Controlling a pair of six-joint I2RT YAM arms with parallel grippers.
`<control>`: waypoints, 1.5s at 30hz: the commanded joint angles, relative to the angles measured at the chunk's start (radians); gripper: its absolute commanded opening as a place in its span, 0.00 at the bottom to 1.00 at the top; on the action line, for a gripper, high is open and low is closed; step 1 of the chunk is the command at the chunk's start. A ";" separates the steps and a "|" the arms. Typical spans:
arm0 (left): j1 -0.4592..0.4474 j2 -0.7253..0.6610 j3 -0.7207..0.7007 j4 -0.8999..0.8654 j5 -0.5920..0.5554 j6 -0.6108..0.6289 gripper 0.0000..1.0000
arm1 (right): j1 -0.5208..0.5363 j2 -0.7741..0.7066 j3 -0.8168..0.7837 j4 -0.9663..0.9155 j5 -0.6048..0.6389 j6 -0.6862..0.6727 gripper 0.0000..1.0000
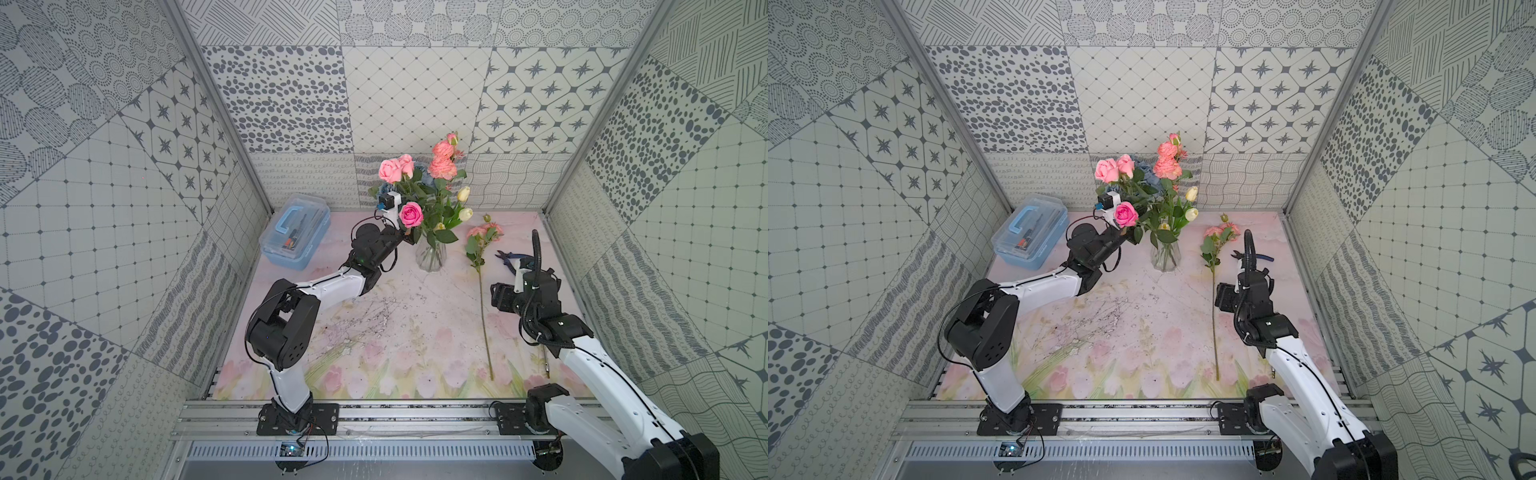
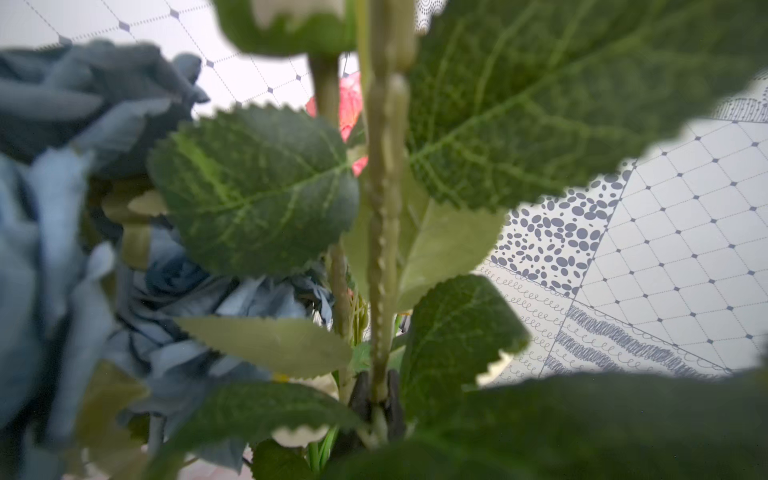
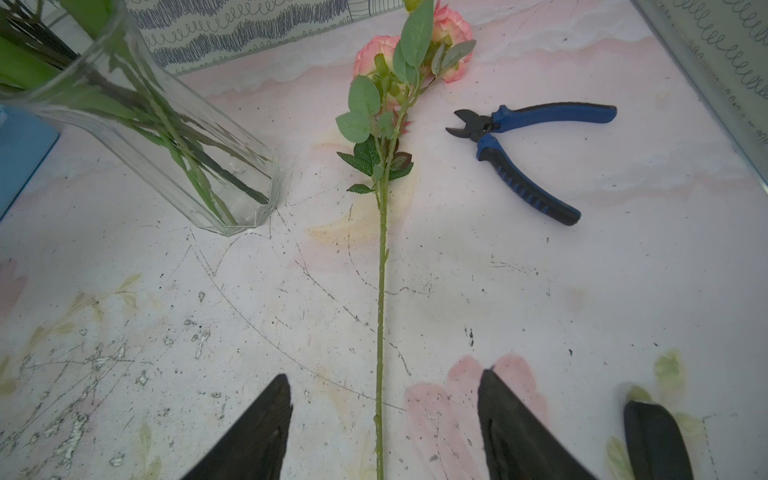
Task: Pick out pink flowers from the vase
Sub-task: Pick up the flower from the vase.
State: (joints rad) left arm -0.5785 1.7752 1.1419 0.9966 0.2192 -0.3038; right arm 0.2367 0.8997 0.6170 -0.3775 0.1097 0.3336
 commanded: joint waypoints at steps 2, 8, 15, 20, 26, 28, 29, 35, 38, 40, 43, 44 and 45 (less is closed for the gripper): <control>-0.001 -0.077 0.044 -0.092 -0.015 0.078 0.07 | 0.007 -0.035 -0.013 0.036 0.009 -0.005 0.72; 0.000 -0.127 0.131 -0.224 -0.015 0.130 0.03 | 0.007 -0.048 -0.011 0.038 0.004 -0.005 0.72; 0.009 -0.158 0.318 -0.440 -0.017 0.220 0.00 | 0.007 -0.066 -0.010 0.043 0.001 -0.007 0.73; 0.031 -0.146 0.507 -0.590 0.020 0.225 0.00 | 0.006 -0.077 -0.001 0.042 -0.014 -0.007 0.73; 0.033 -0.107 0.686 -0.604 0.242 0.107 0.00 | 0.006 -0.108 0.058 0.048 -0.064 0.006 0.74; 0.032 -0.087 0.737 -0.580 0.309 0.042 0.00 | 0.007 -0.124 0.093 0.057 -0.102 0.017 0.74; 0.032 -0.073 0.763 -0.567 0.352 0.007 0.00 | 0.007 -0.136 0.113 0.068 -0.130 0.020 0.74; 0.012 0.018 0.897 -0.498 0.604 -0.173 0.00 | 0.007 -0.194 0.252 0.193 -0.329 0.011 0.77; -0.015 0.059 0.950 -0.544 0.707 -0.185 0.00 | 0.007 -0.181 0.339 0.257 -0.421 0.006 0.76; -0.038 0.086 0.989 -0.617 0.770 -0.161 0.00 | 0.007 -0.166 0.389 0.294 -0.479 0.007 0.76; -0.076 0.119 1.029 -0.770 0.854 -0.075 0.00 | 0.006 -0.125 0.457 0.326 -0.534 -0.004 0.74; -0.089 0.125 1.031 -0.820 0.871 -0.038 0.00 | 0.007 -0.108 0.479 0.330 -0.542 -0.006 0.72; -0.101 0.128 1.032 -0.859 0.884 -0.004 0.00 | 0.007 -0.092 0.495 0.331 -0.551 -0.009 0.71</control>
State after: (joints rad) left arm -0.6308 1.8740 2.1296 0.3470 0.8310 -0.3790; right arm 0.2367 0.7677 1.0721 -0.1165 -0.3550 0.3447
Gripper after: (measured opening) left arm 0.056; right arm 0.720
